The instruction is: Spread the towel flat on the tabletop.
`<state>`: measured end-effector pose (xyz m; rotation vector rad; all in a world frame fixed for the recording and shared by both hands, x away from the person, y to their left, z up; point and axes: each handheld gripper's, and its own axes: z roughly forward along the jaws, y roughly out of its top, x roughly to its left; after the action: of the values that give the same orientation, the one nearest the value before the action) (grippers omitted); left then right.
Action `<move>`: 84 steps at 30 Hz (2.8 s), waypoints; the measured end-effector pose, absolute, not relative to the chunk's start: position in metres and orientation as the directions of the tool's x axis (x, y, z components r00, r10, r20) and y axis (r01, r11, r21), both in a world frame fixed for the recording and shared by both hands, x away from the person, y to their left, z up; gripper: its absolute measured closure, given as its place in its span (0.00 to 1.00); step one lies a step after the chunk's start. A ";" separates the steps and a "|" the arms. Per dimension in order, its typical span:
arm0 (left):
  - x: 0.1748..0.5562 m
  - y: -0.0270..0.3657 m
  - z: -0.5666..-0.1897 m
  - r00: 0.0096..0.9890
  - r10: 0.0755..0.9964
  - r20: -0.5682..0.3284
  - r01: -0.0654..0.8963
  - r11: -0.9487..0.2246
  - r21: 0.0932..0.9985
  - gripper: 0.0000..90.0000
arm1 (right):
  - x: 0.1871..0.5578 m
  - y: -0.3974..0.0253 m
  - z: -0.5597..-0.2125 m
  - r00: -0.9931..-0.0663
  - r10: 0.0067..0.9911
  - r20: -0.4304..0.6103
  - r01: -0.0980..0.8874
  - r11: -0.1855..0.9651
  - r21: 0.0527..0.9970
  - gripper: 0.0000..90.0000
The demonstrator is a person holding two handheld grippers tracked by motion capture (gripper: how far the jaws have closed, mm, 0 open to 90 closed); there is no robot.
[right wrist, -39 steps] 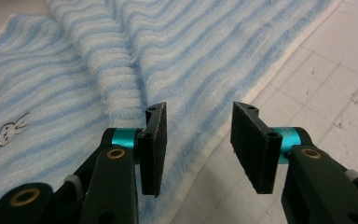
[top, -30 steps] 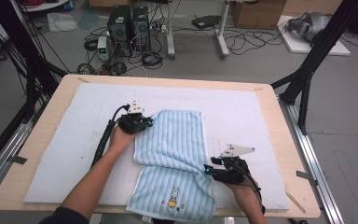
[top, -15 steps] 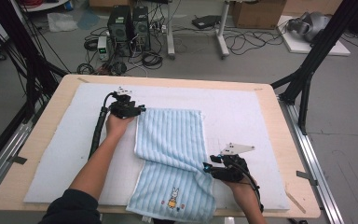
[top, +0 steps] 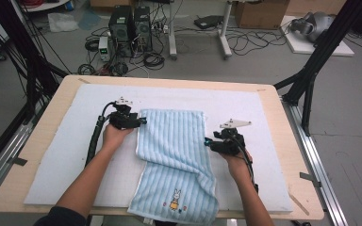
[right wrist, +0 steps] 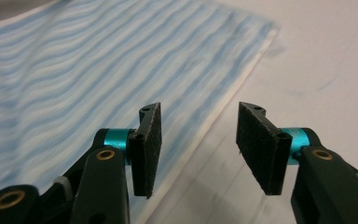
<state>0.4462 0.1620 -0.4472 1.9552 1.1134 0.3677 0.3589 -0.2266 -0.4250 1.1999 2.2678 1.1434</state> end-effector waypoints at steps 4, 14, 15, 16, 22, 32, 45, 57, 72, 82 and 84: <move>0.441 0.157 -0.450 0.573 0.805 -0.154 0.569 -0.256 0.781 0.54 | 0.390 -0.219 -0.431 -0.549 0.832 0.074 0.573 0.311 0.758 0.53; 0.439 0.152 -0.451 0.564 0.822 -0.083 0.536 -0.287 0.794 0.94 | 0.435 -0.207 -0.447 -0.457 0.885 0.090 0.618 0.244 0.748 0.70; 0.439 0.152 -0.451 0.563 0.822 -0.085 0.538 -0.286 0.793 0.95 | 0.437 -0.206 -0.449 -0.460 0.884 0.075 0.613 0.255 0.748 0.74; 0.441 0.152 -0.451 0.564 0.821 -0.084 0.537 -0.288 0.793 0.95 | 0.437 -0.205 -0.448 -0.461 0.885 0.067 0.612 0.262 0.746 0.78; 0.455 0.146 -0.449 0.538 0.838 -0.090 0.558 -0.275 0.783 0.95 | 0.442 -0.196 -0.443 -0.503 0.864 0.013 0.608 0.343 0.716 0.97; 0.466 0.138 -0.441 0.461 0.876 -0.143 0.521 -0.137 0.842 0.55 | 0.461 -0.203 -0.435 -0.267 0.957 -0.114 0.595 0.257 0.761 0.97; 0.456 0.136 -0.449 0.546 0.826 -0.138 0.574 -0.250 0.780 0.53 | 0.444 -0.230 -0.420 -0.293 0.955 0.042 0.566 0.138 0.812 0.67; 0.465 0.132 -0.451 0.480 0.873 -0.087 0.562 -0.229 0.795 0.97 | 0.426 -0.244 -0.425 -0.326 0.941 0.093 0.578 0.121 0.807 0.63; 0.469 0.161 -0.449 0.453 0.874 -0.174 0.582 -0.142 0.801 0.59 | 0.434 -0.213 -0.443 -0.438 0.888 0.141 0.597 0.169 0.784 0.67; 0.453 0.166 -0.441 0.501 0.845 -0.185 0.558 -0.152 0.816 0.55 | 0.460 -0.190 -0.442 -0.406 0.905 -0.124 0.601 0.367 0.710 0.97; 0.451 0.165 -0.441 0.517 0.833 -0.199 0.579 -0.169 0.797 0.53 | 0.463 -0.194 -0.443 -0.343 0.930 -0.130 0.599 0.323 0.733 0.97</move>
<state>0.4510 0.1647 -0.4414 1.8642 1.1671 0.3566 0.4629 -0.1937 -0.4435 1.3424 2.0481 0.7962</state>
